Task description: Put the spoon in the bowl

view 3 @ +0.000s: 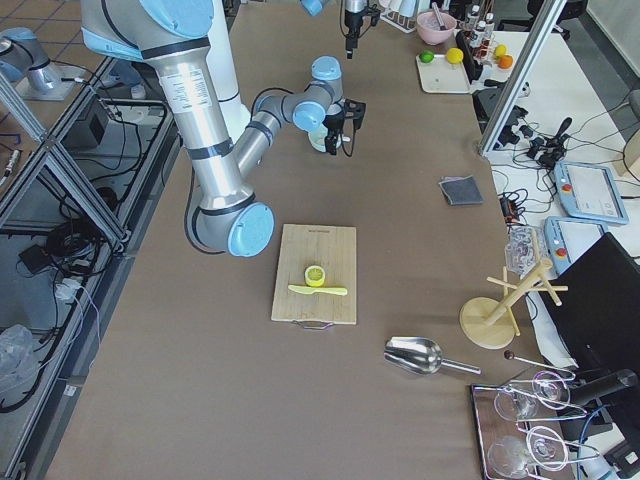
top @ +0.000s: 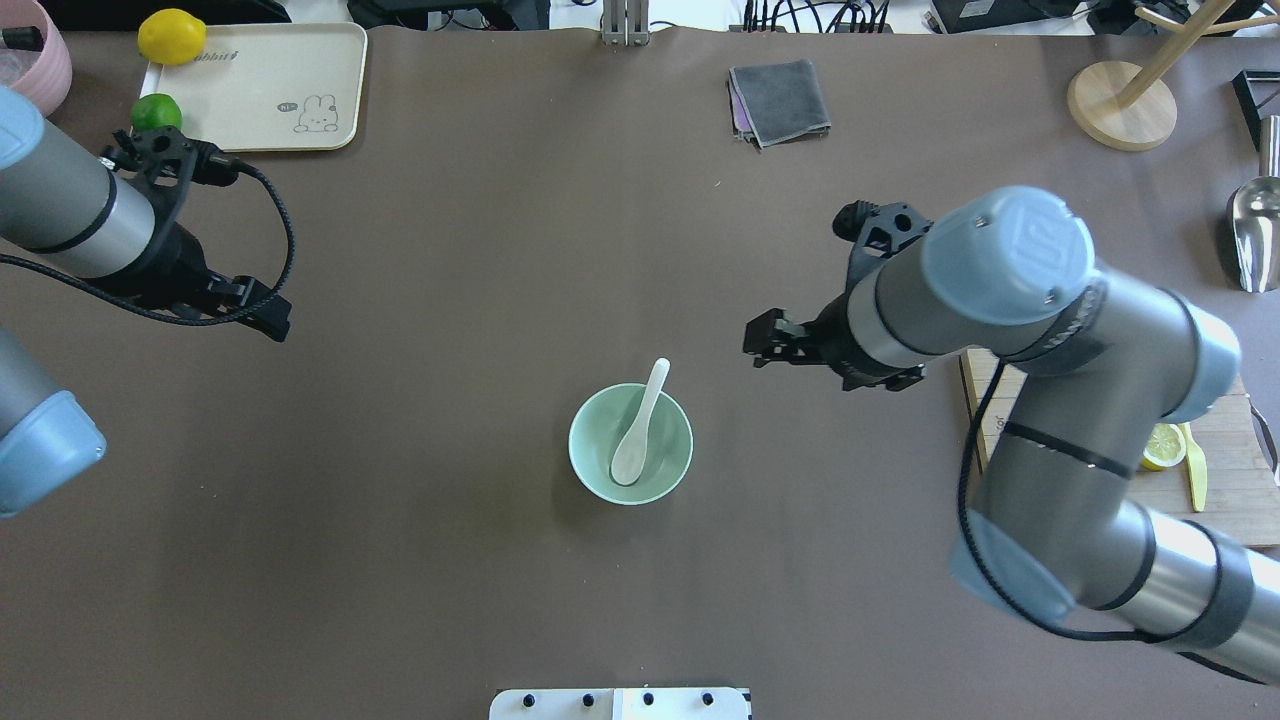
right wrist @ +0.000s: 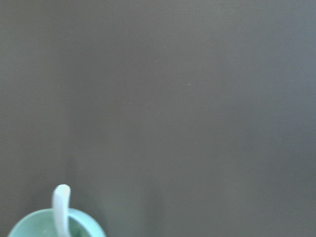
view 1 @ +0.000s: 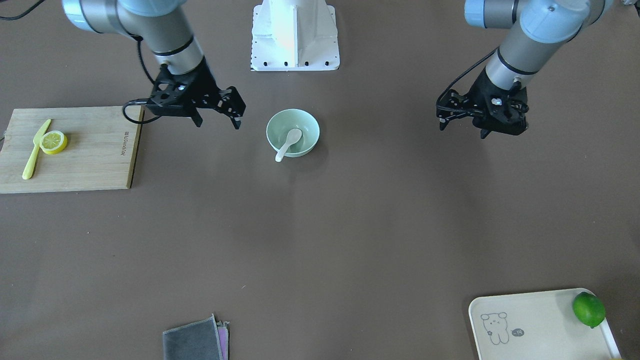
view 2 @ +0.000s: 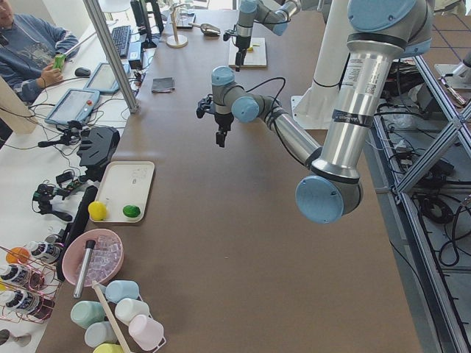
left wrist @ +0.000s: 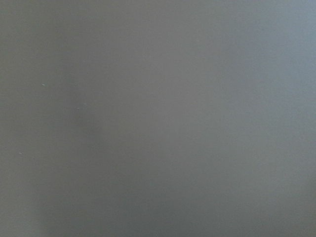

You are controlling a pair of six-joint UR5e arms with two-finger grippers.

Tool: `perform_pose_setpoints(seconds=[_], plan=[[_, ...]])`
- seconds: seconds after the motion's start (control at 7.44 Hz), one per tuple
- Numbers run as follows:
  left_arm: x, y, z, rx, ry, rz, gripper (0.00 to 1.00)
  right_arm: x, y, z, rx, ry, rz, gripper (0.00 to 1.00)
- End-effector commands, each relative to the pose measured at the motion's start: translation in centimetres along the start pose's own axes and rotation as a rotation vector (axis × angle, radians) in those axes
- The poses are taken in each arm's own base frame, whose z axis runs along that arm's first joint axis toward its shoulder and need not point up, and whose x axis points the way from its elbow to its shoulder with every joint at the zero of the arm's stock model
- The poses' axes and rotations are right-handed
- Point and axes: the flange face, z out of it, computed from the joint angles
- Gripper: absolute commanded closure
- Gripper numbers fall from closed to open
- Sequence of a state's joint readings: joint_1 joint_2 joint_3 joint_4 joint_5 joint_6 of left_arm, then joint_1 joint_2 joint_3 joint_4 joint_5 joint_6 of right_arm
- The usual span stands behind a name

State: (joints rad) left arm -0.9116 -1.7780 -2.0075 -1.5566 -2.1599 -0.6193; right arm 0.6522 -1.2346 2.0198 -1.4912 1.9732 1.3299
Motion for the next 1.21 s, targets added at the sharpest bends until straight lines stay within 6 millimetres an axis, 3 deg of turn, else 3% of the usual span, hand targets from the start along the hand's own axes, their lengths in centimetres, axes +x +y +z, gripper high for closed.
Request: perform_pose_setpoints(seconds=[0.0,0.27,0.54,0.67,0.81,0.94,1.07], plan=[[-11.2,1.6,-2.4,-0.009,-0.040,0.105,0.02,11.3,-5.4,-3.1,-0.054,0.047,-0.153,0.00],[-20.1,4.5,-4.3,-0.011,-0.099,0.154,0.02,22.6,-8.4,-6.0,-0.086,0.078,-0.267,0.00],[-28.4,7.4,-6.1,-0.011,-0.089,0.188,0.02,33.7,-10.1,-7.8,-0.103,0.120,-0.355,0.00],[-32.0,10.8,-5.2,-0.045,-0.091,0.163,0.02,39.0,-11.4,-8.8,-0.107,0.118,-0.383,0.00],[-33.5,12.8,-4.3,-0.073,-0.096,0.131,0.02,44.0,-12.8,-9.3,-0.109,0.112,-0.407,0.00],[-33.9,13.6,-4.3,-0.076,-0.090,0.117,0.02,47.7,-13.6,-10.0,-0.101,0.122,-0.424,0.00],[-34.8,13.8,-5.0,-0.060,-0.094,0.095,0.02,49.1,-13.8,-10.3,-0.099,0.126,-0.416,0.00]])
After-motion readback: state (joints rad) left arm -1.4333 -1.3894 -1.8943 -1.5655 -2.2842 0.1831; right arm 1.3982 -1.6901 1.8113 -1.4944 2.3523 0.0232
